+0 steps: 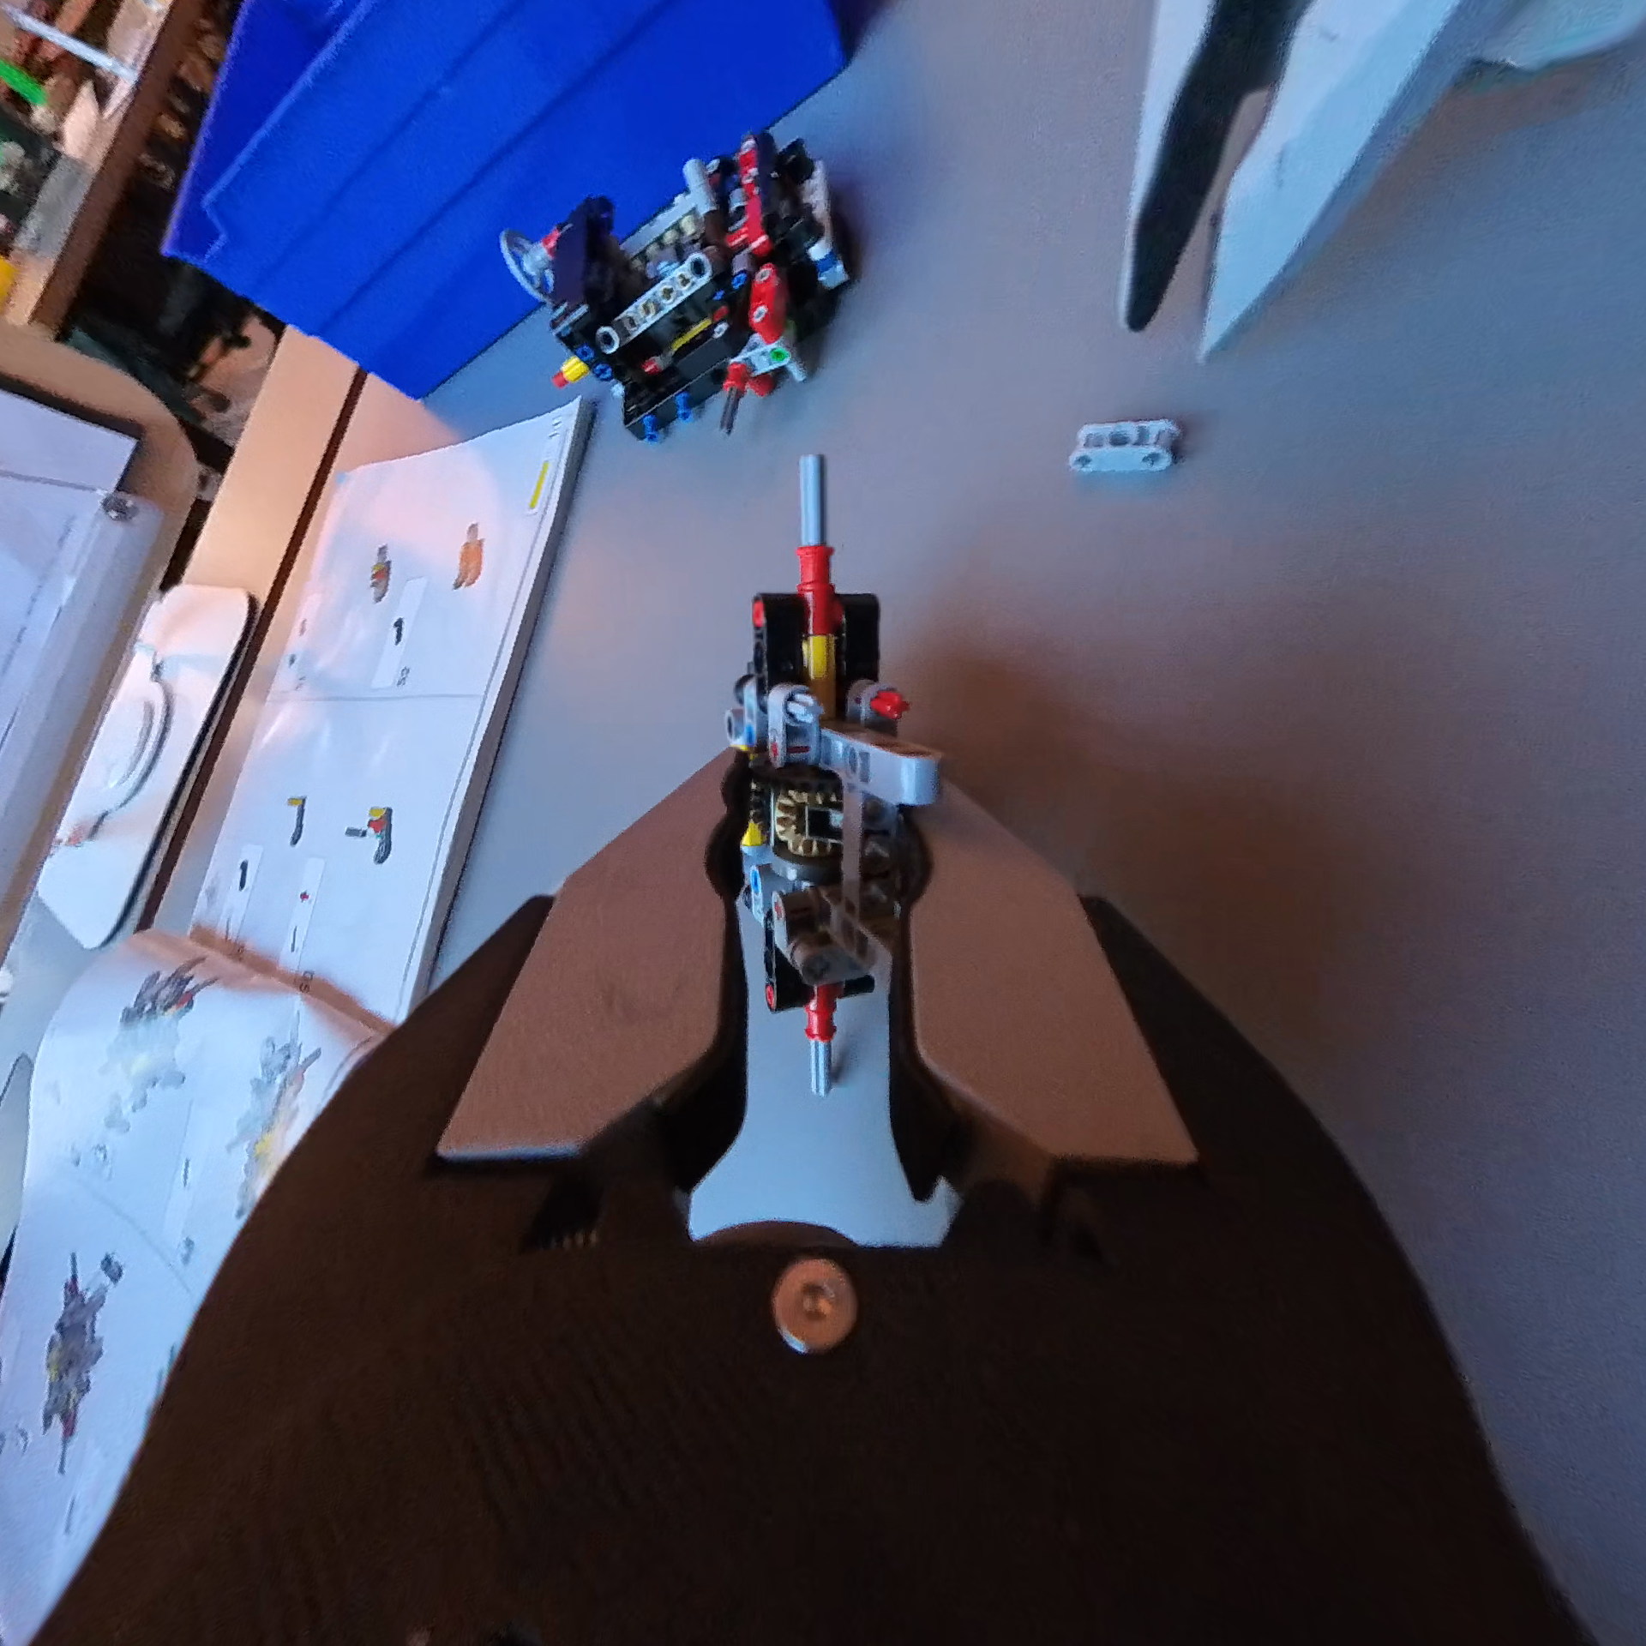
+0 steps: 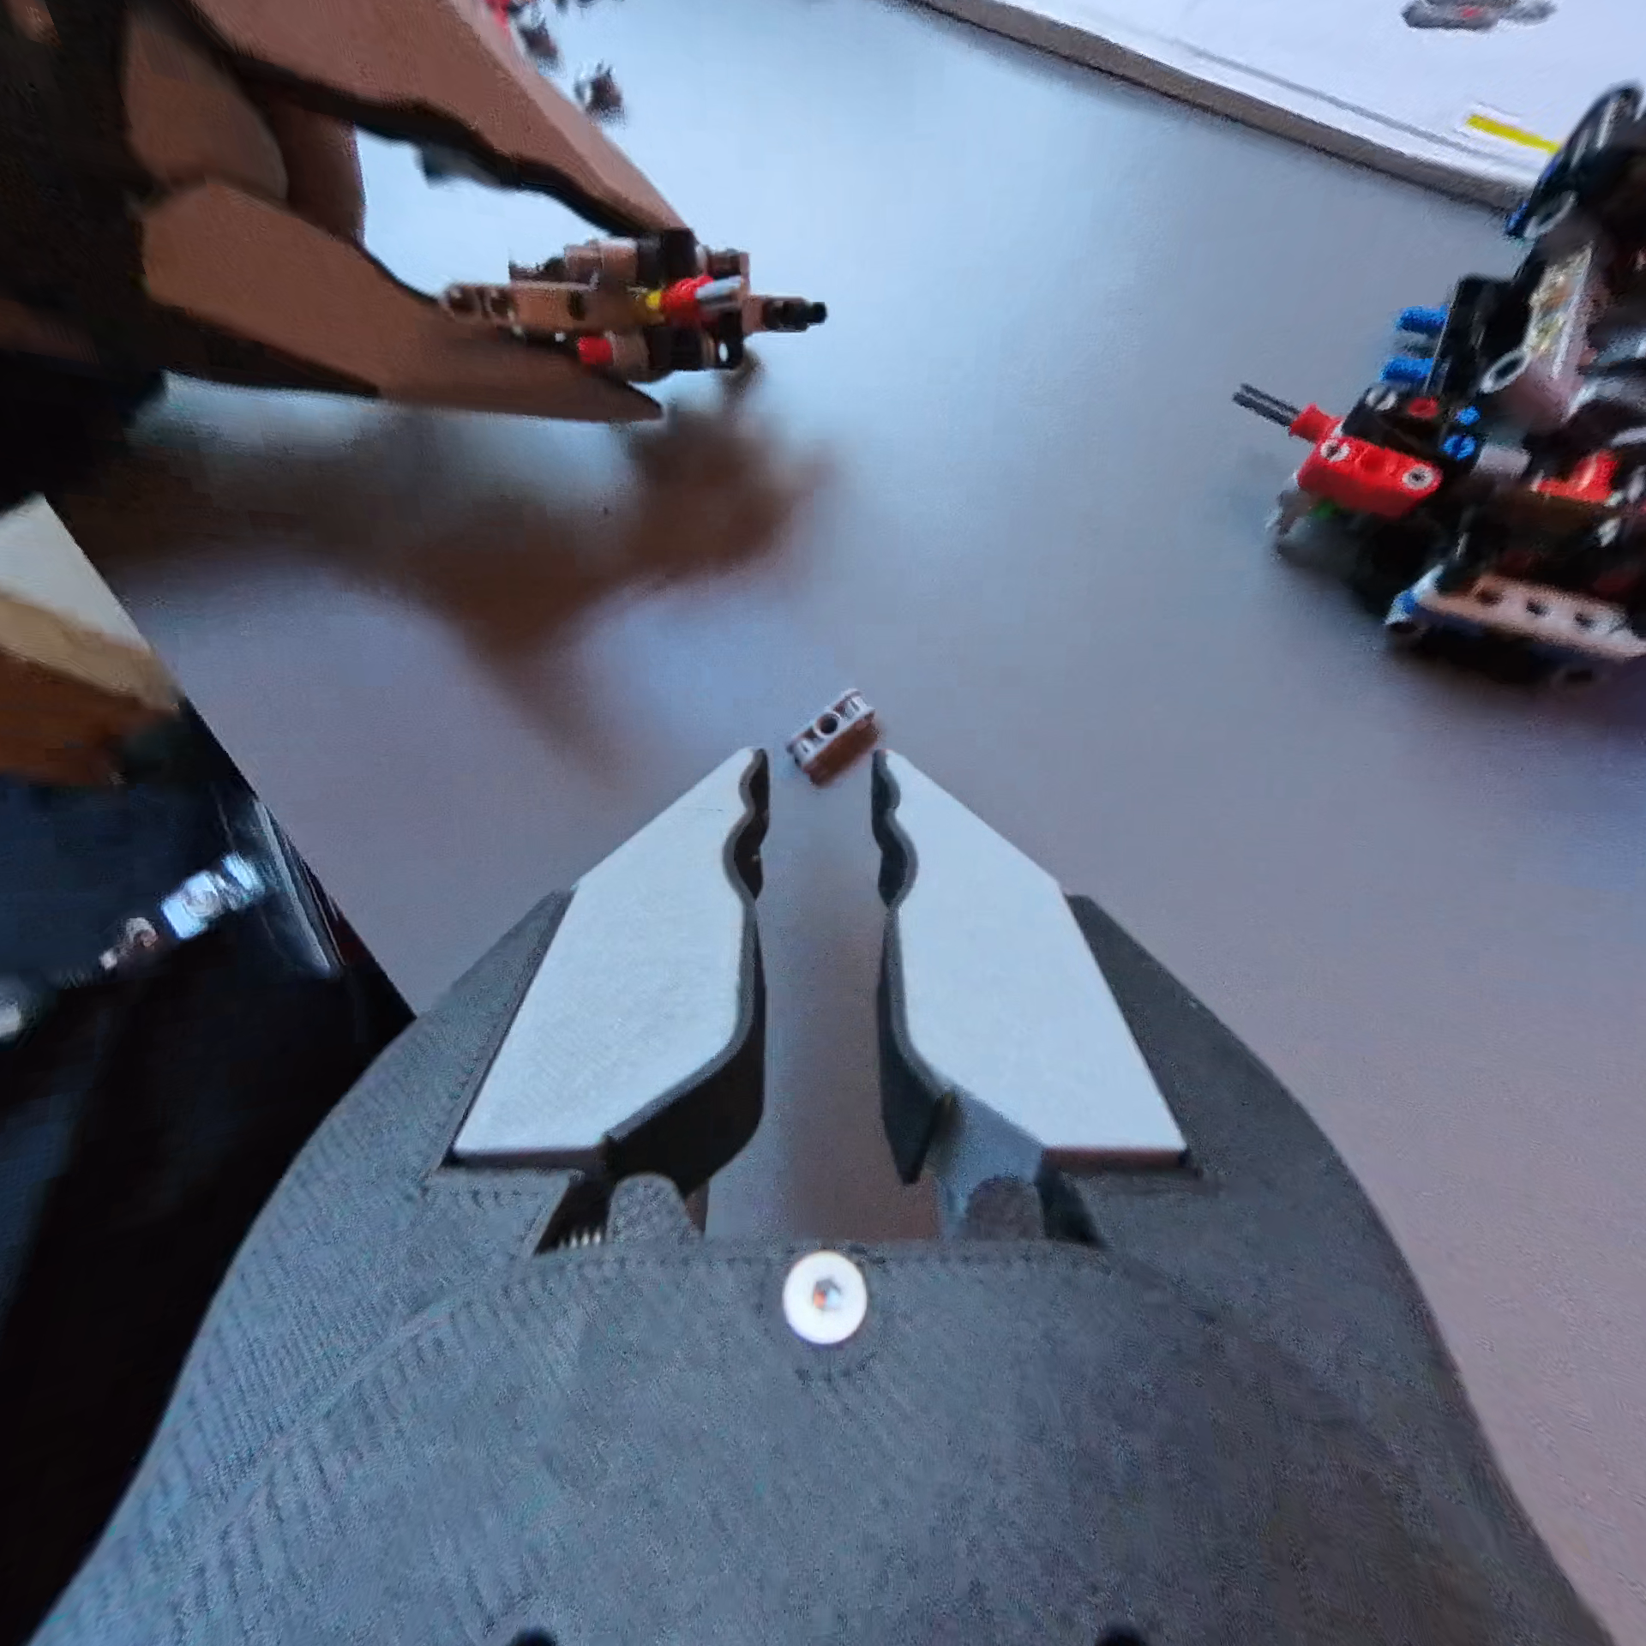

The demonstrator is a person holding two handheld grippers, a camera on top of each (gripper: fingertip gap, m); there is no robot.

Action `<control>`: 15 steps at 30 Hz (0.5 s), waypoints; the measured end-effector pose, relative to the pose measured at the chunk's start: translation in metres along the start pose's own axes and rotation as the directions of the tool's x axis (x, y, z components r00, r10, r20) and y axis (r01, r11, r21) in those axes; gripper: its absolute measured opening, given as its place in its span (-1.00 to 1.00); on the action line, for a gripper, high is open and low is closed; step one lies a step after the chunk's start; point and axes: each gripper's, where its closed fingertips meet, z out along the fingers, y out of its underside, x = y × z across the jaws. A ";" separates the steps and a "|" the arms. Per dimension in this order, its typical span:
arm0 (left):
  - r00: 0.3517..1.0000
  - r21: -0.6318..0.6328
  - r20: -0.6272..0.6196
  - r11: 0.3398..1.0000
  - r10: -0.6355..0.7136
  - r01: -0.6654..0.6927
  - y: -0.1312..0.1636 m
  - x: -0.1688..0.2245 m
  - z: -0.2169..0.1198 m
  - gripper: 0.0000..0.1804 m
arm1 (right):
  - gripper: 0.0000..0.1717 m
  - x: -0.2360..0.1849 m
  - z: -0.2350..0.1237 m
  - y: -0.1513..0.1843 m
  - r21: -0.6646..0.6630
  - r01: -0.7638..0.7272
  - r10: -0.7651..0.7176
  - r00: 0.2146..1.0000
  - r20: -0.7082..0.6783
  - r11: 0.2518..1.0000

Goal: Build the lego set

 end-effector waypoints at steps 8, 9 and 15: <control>0.985 0.041 0.167 0.999 -0.038 0.032 0.004 -0.015 0.003 -0.69 | -0.95 0.002 0.025 0.001 0.000 -0.054 0.054 0.987 -0.148 0.999; 0.985 0.050 0.167 0.998 -0.043 0.035 0.003 -0.015 0.003 -0.69 | -0.95 0.003 0.024 0.001 -0.033 -0.001 -0.004 0.985 -0.172 0.999; 0.985 0.040 0.168 0.998 -0.049 0.043 0.007 -0.015 0.005 -0.69 | -0.94 0.008 0.010 0.011 -0.433 0.758 -0.862 0.495 -0.106 0.488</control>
